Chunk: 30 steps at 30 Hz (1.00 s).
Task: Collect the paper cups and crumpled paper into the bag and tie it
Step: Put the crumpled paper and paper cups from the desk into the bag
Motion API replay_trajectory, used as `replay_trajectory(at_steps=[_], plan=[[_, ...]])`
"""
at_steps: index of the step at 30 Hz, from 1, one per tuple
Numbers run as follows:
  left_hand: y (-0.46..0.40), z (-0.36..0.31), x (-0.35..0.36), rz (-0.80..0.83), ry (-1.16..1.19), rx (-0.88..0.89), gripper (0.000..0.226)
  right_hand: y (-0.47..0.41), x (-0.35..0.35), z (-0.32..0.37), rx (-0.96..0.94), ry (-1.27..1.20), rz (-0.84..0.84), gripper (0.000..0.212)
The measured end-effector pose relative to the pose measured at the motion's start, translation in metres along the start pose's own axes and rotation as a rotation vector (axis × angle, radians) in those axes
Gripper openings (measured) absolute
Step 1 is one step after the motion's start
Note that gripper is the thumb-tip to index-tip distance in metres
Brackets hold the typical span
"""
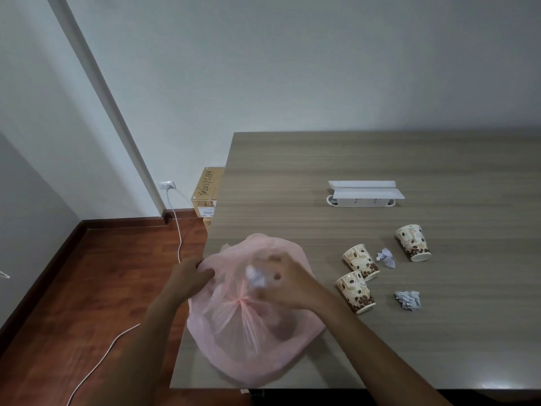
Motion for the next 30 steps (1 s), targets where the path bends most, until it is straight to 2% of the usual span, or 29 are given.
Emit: replay_trajectory(at_steps=[1,2,3,5,7,9,10,12,14,16,18,19,21,23,25,28,30], plan=[[0.001,-0.002,0.001,0.007,0.005,0.004,0.021,0.002,0.012,-0.001,0.027,0.074,0.164,0.073],[0.001,-0.002,0.003,0.006,0.01,0.007,0.021,0.004,0.016,-0.001,0.042,0.075,0.247,0.069],[0.001,-0.001,0.003,0.002,0.019,0.0,0.023,0.004,0.013,-0.002,0.027,0.02,0.227,0.057],[0.001,0.004,0.003,-0.008,0.027,-0.028,0.027,-0.003,-0.011,-0.005,-0.011,-0.128,-0.087,0.029],[0.003,0.009,0.001,-0.019,0.011,-0.05,0.026,-0.013,-0.04,-0.025,0.071,-0.257,-0.435,0.016],[0.006,0.012,-0.005,-0.033,-0.027,-0.049,0.019,-0.025,-0.057,-0.056,0.208,-0.271,-0.612,0.009],[0.007,0.016,-0.007,-0.045,-0.052,-0.045,0.016,-0.032,-0.06,-0.074,0.274,-0.235,-0.631,0.008],[0.009,0.025,-0.013,-0.063,-0.094,-0.057,0.008,-0.048,-0.054,-0.109,0.381,-0.149,-0.557,0.012],[0.012,0.038,-0.018,-0.088,-0.094,-0.084,0.017,-0.062,-0.039,-0.133,0.425,-0.09,-0.419,0.021],[0.016,0.048,-0.021,-0.101,-0.089,-0.09,0.029,-0.072,-0.02,-0.149,0.415,-0.027,-0.245,0.036],[0.021,0.053,-0.023,-0.107,-0.089,-0.119,0.03,-0.083,-0.002,-0.158,0.372,0.085,-0.08,0.053],[0.024,0.054,-0.022,-0.103,-0.084,-0.138,0.03,-0.09,0.007,-0.166,0.37,0.146,-0.019,0.057],[0.029,0.056,-0.019,-0.089,-0.061,-0.172,0.035,-0.104,0.023,-0.188,0.388,0.25,0.04,0.051],[0.032,0.053,-0.015,-0.076,-0.038,-0.167,0.041,-0.106,0.028,-0.193,0.396,0.237,-0.037,0.036],[0.031,0.051,-0.011,-0.085,-0.024,-0.146,0.036,-0.095,0.023,-0.182,0.405,0.107,-0.179,0.024],[0.026,0.045,-0.003,-0.09,0.022,-0.124,0.042,-0.073,0.006,-0.156,0.372,-0.146,-0.426,0.016],[0.022,0.036,0.002,-0.07,0.041,-0.124,0.038,-0.059,-0.019,-0.133,0.349,-0.309,-0.571,0.011]])
Point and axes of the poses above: each hand's wrist, its own y-axis away from the middle knuckle, its own x-axis out of the palm, z = x × y, the point moved 4 cm from there along -y, towards the middle knuckle, and after that the axes turned 11 degrees about x, right-handed, at the moved point
